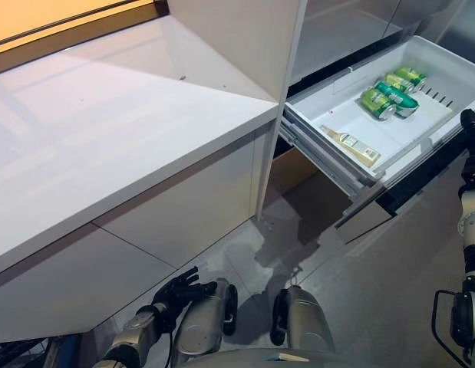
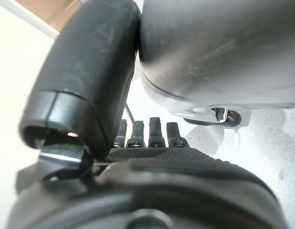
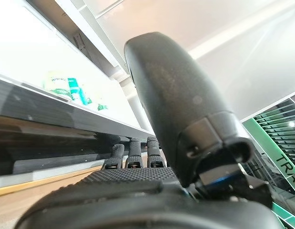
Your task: Put drinks into fridge and close the fridge
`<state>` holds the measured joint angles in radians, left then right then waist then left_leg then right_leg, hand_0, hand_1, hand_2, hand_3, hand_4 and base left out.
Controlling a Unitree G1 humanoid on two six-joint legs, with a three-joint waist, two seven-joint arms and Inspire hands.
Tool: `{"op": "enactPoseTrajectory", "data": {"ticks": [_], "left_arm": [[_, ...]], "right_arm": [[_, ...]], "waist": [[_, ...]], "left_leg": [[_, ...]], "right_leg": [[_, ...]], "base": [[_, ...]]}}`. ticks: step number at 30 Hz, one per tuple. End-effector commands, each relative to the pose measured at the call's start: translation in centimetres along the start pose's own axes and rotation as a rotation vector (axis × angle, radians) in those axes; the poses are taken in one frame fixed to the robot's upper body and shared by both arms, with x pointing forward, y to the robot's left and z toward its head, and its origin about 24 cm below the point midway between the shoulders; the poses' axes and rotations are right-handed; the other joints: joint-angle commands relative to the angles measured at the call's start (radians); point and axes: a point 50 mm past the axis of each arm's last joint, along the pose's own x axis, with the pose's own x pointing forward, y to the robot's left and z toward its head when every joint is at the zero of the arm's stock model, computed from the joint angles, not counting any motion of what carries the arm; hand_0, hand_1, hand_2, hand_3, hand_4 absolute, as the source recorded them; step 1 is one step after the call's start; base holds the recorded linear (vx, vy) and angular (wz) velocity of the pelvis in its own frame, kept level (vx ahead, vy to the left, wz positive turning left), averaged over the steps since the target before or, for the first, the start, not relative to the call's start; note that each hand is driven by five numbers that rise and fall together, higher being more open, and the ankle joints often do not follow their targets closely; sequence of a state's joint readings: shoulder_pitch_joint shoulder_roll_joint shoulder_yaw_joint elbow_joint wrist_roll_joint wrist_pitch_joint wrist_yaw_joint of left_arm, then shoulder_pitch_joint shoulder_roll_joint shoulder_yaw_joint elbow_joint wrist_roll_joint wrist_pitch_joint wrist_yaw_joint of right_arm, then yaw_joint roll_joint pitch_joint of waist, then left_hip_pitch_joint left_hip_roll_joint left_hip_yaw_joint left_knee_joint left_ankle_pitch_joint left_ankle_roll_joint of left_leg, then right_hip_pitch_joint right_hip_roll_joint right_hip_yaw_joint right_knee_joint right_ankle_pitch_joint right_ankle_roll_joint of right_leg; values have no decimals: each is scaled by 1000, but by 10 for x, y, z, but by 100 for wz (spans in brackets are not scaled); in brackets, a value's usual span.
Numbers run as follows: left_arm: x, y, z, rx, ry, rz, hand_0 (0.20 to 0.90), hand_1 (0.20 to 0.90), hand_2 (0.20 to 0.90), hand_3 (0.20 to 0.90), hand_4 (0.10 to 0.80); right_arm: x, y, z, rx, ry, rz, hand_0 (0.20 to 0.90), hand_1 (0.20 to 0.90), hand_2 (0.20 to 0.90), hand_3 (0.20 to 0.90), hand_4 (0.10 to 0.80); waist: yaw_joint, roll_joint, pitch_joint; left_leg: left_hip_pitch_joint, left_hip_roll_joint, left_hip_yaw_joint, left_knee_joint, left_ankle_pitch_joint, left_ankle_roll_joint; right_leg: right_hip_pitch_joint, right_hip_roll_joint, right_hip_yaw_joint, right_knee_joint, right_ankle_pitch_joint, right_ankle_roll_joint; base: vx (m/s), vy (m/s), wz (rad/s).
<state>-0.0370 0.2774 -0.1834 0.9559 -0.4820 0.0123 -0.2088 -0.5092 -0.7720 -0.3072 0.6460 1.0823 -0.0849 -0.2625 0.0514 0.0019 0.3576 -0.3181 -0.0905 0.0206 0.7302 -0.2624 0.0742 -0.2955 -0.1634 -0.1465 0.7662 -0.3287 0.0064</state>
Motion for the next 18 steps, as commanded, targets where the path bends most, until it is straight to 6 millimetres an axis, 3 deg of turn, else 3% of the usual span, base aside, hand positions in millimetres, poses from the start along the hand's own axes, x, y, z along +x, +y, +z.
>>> {"op": "enactPoseTrajectory", "data": {"ticks": [1,11,18], "left_arm": [[-22,30,-37,5,83,111,900,900,900,900,800],[-25,26,-40,4,54,65,900,900,900,900,800],[-30,35,-45,-15,56,99,900,900,900,900,800]], "right_arm": [[6,56,31,56,-76,261,900,900,900,900,800],[6,72,14,77,-4,341,900,900,900,900,800],[6,85,4,125,19,383,900,900,900,900,800]], "waist": [[86,-9,-10],[148,19,-6],[204,47,-3]], "left_leg": [[66,-35,-43,-51,-96,55],[86,-56,-114,-169,-9,32],[112,-60,-197,-318,102,2]], "right_leg": [[62,24,-49,36,-37,-91],[88,-3,-98,30,-40,-81],[120,-18,-143,-40,-11,-61]], "base": [[62,55,5],[36,55,21],[-6,34,29]]}}
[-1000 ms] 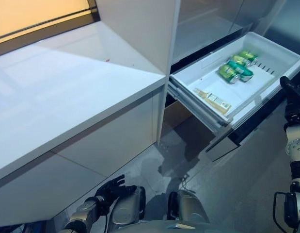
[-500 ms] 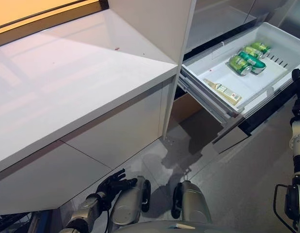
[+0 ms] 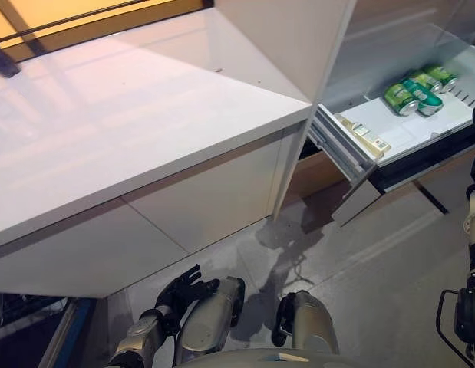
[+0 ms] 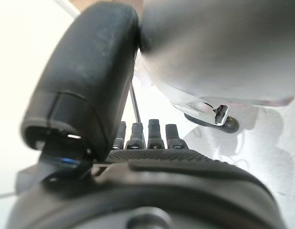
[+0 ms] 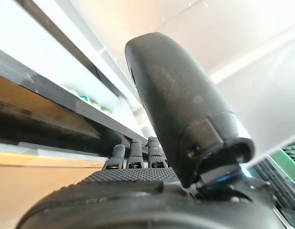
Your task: Put drinks into fridge and close the fridge
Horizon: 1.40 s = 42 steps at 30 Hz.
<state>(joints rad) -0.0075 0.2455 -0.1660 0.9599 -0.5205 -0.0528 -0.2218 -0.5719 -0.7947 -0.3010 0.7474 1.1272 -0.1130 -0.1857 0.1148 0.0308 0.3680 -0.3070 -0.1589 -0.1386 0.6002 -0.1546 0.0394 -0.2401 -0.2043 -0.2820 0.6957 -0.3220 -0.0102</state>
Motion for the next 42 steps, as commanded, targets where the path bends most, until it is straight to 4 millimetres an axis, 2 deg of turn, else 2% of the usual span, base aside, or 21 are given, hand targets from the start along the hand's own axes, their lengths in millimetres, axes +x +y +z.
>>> {"op": "enactPoseTrajectory", "data": {"ticks": [1,2,3,5,6,14,19,21,24,27,30,31,33,35,36,38,42], "left_arm": [[-31,45,-34,47,103,125,900,900,900,900,800],[-32,45,-35,44,106,127,900,900,900,900,800],[-33,48,-36,36,109,138,900,900,900,900,800],[-34,49,-37,33,114,142,900,900,900,900,800],[-34,49,-38,31,115,143,900,900,900,900,800],[-33,47,-37,61,109,106,900,900,900,900,800],[-31,44,-33,109,109,76,900,900,900,900,800],[-29,42,-32,124,108,69,900,900,900,900,800],[-28,41,-31,129,114,75,900,900,900,900,800],[-28,44,-30,136,127,91,900,900,900,900,800],[-26,45,-29,135,142,116,900,900,900,900,800],[-26,45,-28,133,141,120,900,900,900,900,800],[-25,46,-26,129,148,125,900,900,900,900,800],[-23,44,-25,108,138,129,900,900,900,900,800],[-23,44,-24,105,135,128,900,900,900,900,800],[-22,42,-22,79,122,127,900,900,900,900,800],[-22,44,-19,61,113,122,900,900,900,900,800]], "right_arm": [[-1,86,-9,81,45,360,900,900,900,900,800],[-1,87,-10,80,47,361,900,900,900,900,800],[-1,89,-11,81,44,361,900,900,900,900,800],[-2,92,-13,83,49,371,900,900,900,900,800],[-2,93,-13,82,50,374,900,900,900,900,800],[-2,92,-12,86,30,354,900,900,900,900,800],[-1,86,0,55,-83,288,900,900,900,900,800],[-3,85,5,51,-144,259,900,900,900,900,800],[-9,84,1,20,-168,258,900,900,900,900,800],[-18,77,-13,-8,-133,268,900,900,900,900,800],[-35,65,-45,-34,-23,300,900,900,900,900,800],[-37,63,-49,-35,-6,303,900,900,900,900,800],[-50,50,-74,-56,78,308,900,900,900,900,800],[-71,20,-107,-95,217,291,900,900,900,900,800],[-74,13,-112,-97,241,274,900,900,900,900,800],[-95,-24,-137,-160,361,221,900,900,900,900,800],[-126,-69,-170,-286,578,162,900,900,900,900,800]], "waist": [[149,24,-14],[151,19,-16],[161,30,-16],[168,34,-21],[168,27,-24],[187,22,-43],[174,9,-51],[155,9,-57],[126,0,-73],[84,-12,-97],[28,-27,-131],[21,-27,-136],[-11,-33,-159],[-46,-38,-186],[-50,-40,-191],[-71,-46,-216],[-90,-55,-242]], "left_leg": [[103,12,-51,-211,12,30],[114,10,-57,-214,-7,26],[111,20,-71,-247,36,20],[115,27,-86,-273,57,13],[124,25,-90,-275,38,10],[148,51,-117,-366,97,-14],[162,56,-100,-386,103,-14],[166,58,-78,-392,118,-5],[188,62,-48,-408,111,4],[220,70,6,-442,106,14],[255,83,75,-491,106,19],[255,86,81,-496,109,20],[271,95,117,-510,103,20],[292,102,158,-516,89,20],[297,103,164,-517,86,20],[316,105,201,-513,68,17],[339,104,231,-500,47,12]], "right_leg": [[70,20,-14,13,-11,-40],[81,21,-3,10,-31,-33],[84,19,-24,-16,-5,-36],[93,21,-32,-36,1,-35],[102,24,-20,-39,-19,-30],[152,36,-59,-133,8,-22],[168,39,-61,-177,36,-7],[172,42,-59,-219,82,1],[187,51,-34,-273,116,16],[199,60,7,-330,156,38],[205,73,56,-401,203,62],[203,76,62,-412,212,64],[206,87,91,-454,231,69],[217,101,118,-506,244,72],[219,103,121,-515,247,73],[235,111,130,-561,265,76],[260,123,140,-602,280,71]], "base": [[74,-11,16],[3,29,27],[9,21,21],[9,20,16],[95,-28,18],[29,-7,22],[-7,-9,3],[-106,58,-3],[-48,33,-13],[-35,18,-35],[-64,4,-39],[-55,-10,-53],[-79,-20,-55],[-88,-39,-61],[-74,-43,-68],[-72,-56,-58],[-63,-63,-49]]}}
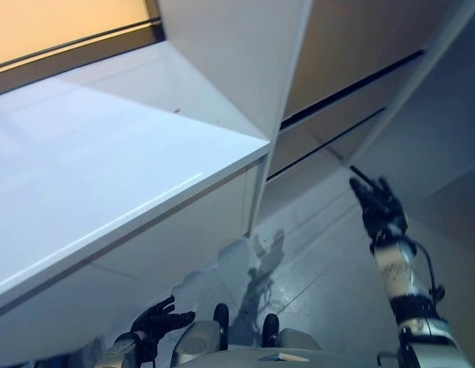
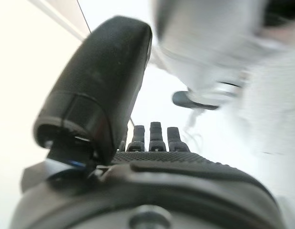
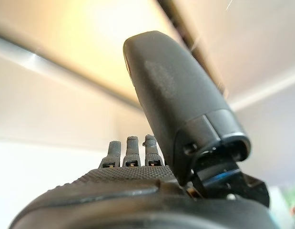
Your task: Put drinks into fridge and close the fridge
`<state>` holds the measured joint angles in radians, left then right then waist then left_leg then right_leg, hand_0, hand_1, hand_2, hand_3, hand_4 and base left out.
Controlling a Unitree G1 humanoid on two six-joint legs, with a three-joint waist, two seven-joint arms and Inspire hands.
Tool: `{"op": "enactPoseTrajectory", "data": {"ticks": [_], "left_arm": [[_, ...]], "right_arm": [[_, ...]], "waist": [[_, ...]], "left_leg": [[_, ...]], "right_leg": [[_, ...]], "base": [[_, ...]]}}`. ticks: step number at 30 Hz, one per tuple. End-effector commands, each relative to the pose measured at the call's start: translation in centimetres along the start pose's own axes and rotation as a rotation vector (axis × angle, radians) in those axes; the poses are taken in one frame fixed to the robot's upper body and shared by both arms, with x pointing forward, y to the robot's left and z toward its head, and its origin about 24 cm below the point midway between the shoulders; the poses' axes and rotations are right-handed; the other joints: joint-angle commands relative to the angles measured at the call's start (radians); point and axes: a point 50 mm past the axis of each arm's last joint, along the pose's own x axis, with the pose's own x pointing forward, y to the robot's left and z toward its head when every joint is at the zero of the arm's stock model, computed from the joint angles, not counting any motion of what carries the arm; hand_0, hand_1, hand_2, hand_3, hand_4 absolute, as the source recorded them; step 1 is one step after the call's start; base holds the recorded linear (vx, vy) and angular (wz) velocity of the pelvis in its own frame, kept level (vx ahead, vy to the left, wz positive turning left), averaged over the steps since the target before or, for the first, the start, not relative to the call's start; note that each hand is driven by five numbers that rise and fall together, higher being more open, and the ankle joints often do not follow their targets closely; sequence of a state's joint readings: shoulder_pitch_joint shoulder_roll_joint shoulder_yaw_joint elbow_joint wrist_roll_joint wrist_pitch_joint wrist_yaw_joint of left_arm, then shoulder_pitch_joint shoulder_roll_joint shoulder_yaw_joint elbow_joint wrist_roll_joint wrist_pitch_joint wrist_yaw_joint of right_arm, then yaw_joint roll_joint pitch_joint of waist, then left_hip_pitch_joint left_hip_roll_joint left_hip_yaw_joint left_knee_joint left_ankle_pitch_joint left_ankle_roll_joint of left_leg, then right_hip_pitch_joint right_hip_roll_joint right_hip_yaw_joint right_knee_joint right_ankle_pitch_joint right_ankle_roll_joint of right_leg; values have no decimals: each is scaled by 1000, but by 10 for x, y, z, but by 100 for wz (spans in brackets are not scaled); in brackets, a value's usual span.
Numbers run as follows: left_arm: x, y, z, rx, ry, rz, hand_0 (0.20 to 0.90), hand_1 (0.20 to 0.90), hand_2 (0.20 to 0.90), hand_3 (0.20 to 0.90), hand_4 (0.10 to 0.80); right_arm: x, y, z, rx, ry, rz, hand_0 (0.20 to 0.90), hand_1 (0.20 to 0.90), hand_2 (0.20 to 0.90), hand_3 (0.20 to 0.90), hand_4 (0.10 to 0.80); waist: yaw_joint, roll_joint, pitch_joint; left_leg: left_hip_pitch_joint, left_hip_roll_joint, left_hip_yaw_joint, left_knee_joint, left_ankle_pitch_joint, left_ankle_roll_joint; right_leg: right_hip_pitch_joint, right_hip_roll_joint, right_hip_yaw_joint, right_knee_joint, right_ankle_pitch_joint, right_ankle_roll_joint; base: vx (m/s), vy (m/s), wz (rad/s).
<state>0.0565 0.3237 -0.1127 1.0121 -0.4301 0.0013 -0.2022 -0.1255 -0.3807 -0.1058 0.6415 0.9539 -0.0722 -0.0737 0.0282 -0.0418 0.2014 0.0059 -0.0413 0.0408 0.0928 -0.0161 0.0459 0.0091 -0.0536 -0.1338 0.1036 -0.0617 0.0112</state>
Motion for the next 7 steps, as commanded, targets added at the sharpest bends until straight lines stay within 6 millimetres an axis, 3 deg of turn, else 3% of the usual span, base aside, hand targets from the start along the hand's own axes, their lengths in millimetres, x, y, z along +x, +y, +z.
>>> {"op": "enactPoseTrajectory", "data": {"ticks": [1,5,7], "left_arm": [[1,-2,7,-3,-29,-32,900,900,900,900,800],[2,-2,11,-10,-30,-40,900,900,900,900,800],[3,-2,10,-6,-16,-34,900,900,900,900,800]], "right_arm": [[2,-2,-7,-167,52,114,900,900,900,900,800],[-22,-46,-67,-387,390,80,900,900,900,900,800],[-44,-70,-98,-447,549,39,900,900,900,900,800]], "waist": [[-6,14,-84],[-8,6,-99],[-9,4,-104]], "left_leg": [[36,-13,58,4,-94,5],[62,-6,61,-22,-87,2],[74,1,54,-45,-75,-2]], "right_leg": [[21,-21,-8,-24,23,48],[40,-6,-12,-39,23,42],[47,2,-14,-38,17,39]], "base": [[-80,-85,-42],[-96,-106,-17],[-75,-98,0]]}}
